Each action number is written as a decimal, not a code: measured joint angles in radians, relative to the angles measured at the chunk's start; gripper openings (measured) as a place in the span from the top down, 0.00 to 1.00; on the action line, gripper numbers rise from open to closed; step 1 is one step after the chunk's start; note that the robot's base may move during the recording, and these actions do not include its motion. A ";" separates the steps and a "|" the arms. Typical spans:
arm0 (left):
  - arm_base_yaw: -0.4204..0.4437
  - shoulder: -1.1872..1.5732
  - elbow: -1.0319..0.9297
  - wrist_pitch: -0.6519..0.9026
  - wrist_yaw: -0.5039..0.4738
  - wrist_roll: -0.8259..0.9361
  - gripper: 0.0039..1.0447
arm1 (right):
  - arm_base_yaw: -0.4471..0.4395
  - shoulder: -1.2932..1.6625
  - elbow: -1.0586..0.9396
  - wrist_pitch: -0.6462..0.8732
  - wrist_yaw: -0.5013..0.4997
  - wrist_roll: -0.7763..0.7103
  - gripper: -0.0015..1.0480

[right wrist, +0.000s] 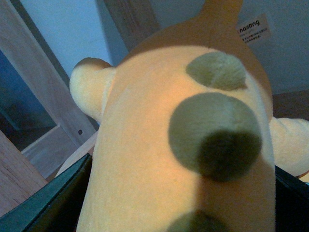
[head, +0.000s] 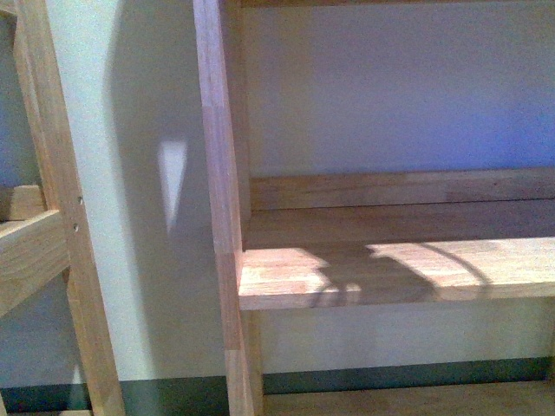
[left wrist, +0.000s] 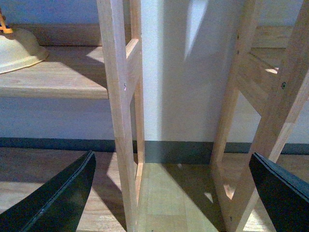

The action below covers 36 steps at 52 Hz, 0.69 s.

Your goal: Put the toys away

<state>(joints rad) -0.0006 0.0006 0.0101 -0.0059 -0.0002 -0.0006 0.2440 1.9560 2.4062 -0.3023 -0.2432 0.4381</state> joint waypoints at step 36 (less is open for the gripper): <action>0.000 0.000 0.000 0.000 0.000 0.000 0.06 | 0.018 -0.407 -0.493 0.319 0.238 -0.216 0.06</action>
<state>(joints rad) -0.0006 0.0006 0.0097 -0.0059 -0.0002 -0.0006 0.2623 1.5494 1.9133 0.0170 -0.0048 0.2226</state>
